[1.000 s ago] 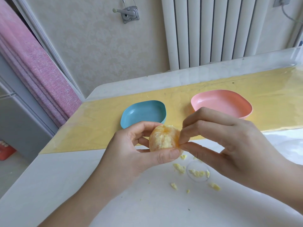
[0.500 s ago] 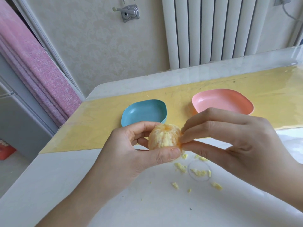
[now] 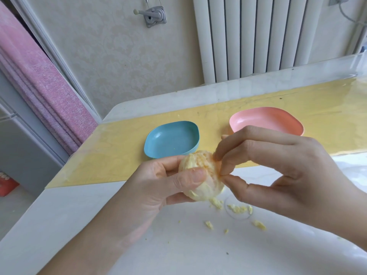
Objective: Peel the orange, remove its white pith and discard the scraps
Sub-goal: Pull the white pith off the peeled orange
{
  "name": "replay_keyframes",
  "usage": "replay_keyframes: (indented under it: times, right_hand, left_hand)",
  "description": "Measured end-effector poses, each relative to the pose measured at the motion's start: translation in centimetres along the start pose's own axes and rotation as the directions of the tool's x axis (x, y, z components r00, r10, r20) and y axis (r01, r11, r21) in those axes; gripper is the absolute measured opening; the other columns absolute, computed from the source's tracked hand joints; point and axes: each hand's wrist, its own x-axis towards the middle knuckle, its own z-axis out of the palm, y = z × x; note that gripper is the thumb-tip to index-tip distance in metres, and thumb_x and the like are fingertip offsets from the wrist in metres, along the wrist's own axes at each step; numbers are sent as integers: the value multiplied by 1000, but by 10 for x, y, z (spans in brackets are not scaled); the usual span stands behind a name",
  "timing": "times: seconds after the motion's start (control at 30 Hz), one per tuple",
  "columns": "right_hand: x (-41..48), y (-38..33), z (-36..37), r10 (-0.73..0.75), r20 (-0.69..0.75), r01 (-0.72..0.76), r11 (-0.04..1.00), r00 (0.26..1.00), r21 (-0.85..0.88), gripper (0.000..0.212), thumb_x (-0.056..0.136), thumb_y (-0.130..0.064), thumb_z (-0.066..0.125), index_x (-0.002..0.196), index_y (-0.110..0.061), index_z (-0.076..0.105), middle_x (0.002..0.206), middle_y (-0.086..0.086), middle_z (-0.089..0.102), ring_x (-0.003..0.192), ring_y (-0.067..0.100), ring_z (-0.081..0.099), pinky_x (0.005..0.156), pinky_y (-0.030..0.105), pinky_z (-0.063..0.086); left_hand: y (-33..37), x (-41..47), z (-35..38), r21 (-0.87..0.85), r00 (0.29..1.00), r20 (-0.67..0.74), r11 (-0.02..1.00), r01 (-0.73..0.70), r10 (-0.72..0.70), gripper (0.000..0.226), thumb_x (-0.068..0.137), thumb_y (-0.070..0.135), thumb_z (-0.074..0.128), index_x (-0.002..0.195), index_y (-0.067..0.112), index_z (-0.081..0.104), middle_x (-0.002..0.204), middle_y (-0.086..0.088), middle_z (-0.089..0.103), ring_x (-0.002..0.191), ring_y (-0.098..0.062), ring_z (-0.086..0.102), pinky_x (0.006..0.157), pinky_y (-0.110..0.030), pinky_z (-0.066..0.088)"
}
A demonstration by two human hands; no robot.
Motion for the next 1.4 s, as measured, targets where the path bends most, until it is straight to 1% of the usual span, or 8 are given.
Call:
replay_keyframes:
  times: [0.1, 0.2, 0.33, 0.6, 0.77, 0.93, 1.07, 1.4]
  right_hand:
    - [-1, 1, -1, 44, -33, -42, 997, 998, 64, 18, 83, -22, 68, 99, -13, 65, 98, -6, 64, 94, 6, 63, 81, 18, 48]
    - [1, 1, 0, 65, -11, -64, 995, 998, 77, 34, 83, -28, 69, 114, -15, 64, 98, -7, 65, 94, 4, 63, 83, 15, 46]
    - [1, 1, 2, 48, 11, -48, 999, 999, 5, 23, 85, -28, 66, 103, -17, 73, 94, -5, 64, 82, 1, 60, 75, 7, 42]
    - [-2, 0, 4, -18, -11, 16, 992, 1000, -129, 10, 82, -21, 72, 89, -14, 75, 86, -5, 66, 75, 2, 60, 71, 11, 46]
    - [0, -1, 3, 3, 6, -2, 996, 1000, -90, 11, 85, -24, 68, 85, -15, 73, 84, -9, 63, 76, -1, 59, 71, 7, 43]
    - [1, 0, 3, 79, 51, -81, 996, 996, 45, 5, 80, -21, 74, 81, -18, 71, 81, -13, 61, 74, 0, 60, 70, 8, 44]
    - [1, -1, 2, 115, 88, -123, 988, 990, 95, 12, 74, -14, 75, 77, -21, 67, 76, -15, 59, 69, 3, 57, 66, 13, 45]
    - [-1, -6, 7, 67, -17, -67, 998, 998, 12, 17, 69, -9, 73, 72, -19, 60, 72, -13, 53, 64, 1, 50, 61, 10, 40]
  left_hand:
    - [3, 1, -2, -27, 1000, 7, 1000, 6, -6, 67, 54, 56, 83, 102, 10, 73, 104, -16, 71, 96, -21, 67, 72, -21, 52]
    - [4, 1, -5, 19, 1000, 2, 1000, -4, 4, 65, 48, 55, 85, 98, 15, 75, 98, -5, 74, 91, -17, 69, 73, -21, 54]
    - [4, 1, -5, 116, 999, -40, 993, -9, 14, 48, 52, 37, 79, 97, 21, 75, 96, -5, 75, 88, -16, 71, 71, -20, 54]
    - [3, 1, -5, 158, 997, -76, 987, -13, 26, 47, 51, 36, 78, 96, 21, 75, 94, -6, 75, 84, -15, 71, 69, -18, 51]
    - [3, 0, -4, 170, 996, -82, 985, -24, 38, 48, 51, 36, 79, 97, 21, 75, 94, -6, 75, 86, -17, 71, 71, -18, 52]
    - [3, -1, -5, 277, 993, -97, 960, -37, 66, 51, 49, 43, 80, 98, 28, 74, 99, -2, 74, 98, -27, 67, 89, -36, 52]
    - [4, -2, -4, 331, 991, -102, 943, -49, 88, 53, 46, 47, 79, 97, 36, 73, 99, 6, 74, 98, -20, 66, 88, -30, 51]
    - [5, -2, -2, 86, 999, -38, 996, -18, 21, 51, 50, 38, 83, 96, 19, 75, 91, -4, 75, 83, -14, 70, 70, -19, 53]
